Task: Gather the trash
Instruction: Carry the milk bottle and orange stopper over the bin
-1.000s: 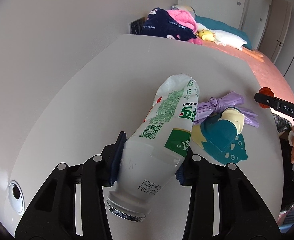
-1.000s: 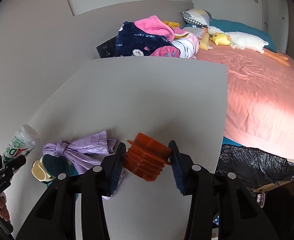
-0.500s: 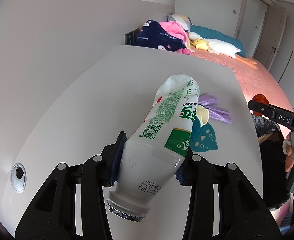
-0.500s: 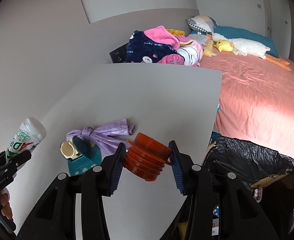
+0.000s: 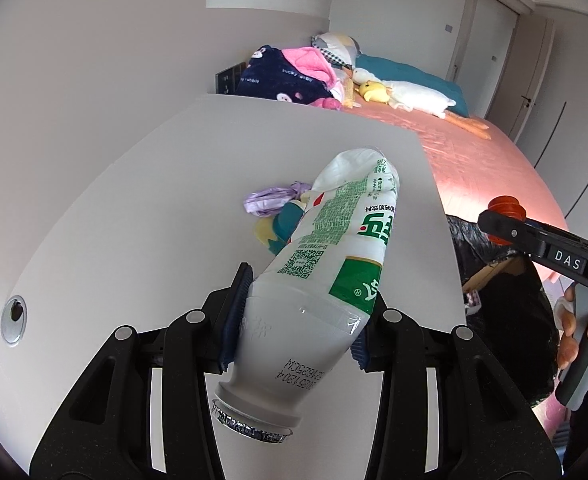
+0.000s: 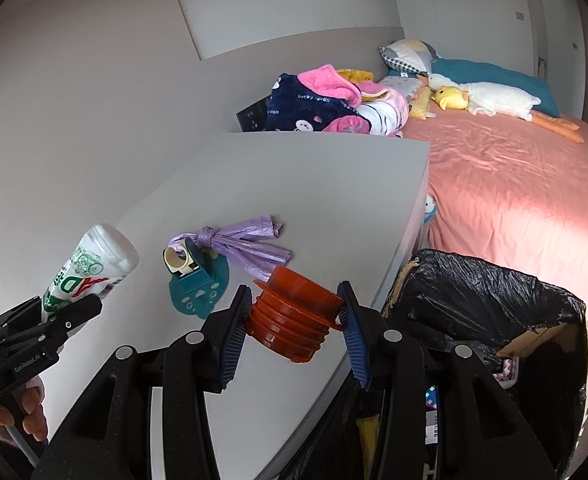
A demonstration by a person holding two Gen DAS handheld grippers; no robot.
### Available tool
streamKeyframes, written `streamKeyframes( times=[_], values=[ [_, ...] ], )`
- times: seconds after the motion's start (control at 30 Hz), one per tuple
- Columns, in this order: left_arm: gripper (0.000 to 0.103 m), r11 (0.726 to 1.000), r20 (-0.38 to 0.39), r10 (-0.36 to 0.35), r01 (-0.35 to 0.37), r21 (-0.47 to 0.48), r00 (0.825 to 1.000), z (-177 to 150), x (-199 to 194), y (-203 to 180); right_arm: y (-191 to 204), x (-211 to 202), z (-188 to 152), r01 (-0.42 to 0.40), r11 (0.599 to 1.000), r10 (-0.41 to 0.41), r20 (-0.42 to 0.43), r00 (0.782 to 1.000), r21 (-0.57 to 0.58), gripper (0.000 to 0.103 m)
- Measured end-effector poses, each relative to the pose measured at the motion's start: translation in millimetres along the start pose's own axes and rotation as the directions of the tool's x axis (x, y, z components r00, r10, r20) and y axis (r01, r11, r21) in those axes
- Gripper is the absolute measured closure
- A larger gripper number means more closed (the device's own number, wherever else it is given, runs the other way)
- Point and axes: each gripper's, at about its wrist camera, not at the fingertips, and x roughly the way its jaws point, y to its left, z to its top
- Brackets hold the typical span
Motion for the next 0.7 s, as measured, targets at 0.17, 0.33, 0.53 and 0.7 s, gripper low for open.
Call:
streamKeyframes(
  times=[0.17, 0.33, 0.53, 0.7],
  values=[
    [0.060, 1.000, -0.001, -0.018, 0.018, 0.010, 1.000, -4, -2, -18, -7, -15, -11, -0.005, 1.000, 0.005, 0.004, 1.000, 0.000, 0.057],
    [0.060, 0.999, 0.002, -0.037, 0.037, 0.023, 0.999, -6, -4, -35, -13, -30, -22, -0.001, 1.000, 0.001, 0.014, 1.000, 0.002, 0.057],
    [0.060, 0.997, 0.006, -0.061, 0.061, 0.043, 0.998, -7, -5, -56, -22, -47, -29, 0.007, 1.000, -0.007, 0.030, 1.000, 0.011, 0.057],
    [0.060, 0.995, 0.005, -0.080, 0.079, 0.058, 0.997, -6, -4, -71, -33, -58, -32, 0.018, 1.000, -0.019, 0.045, 0.999, 0.022, 0.057]
  ],
)
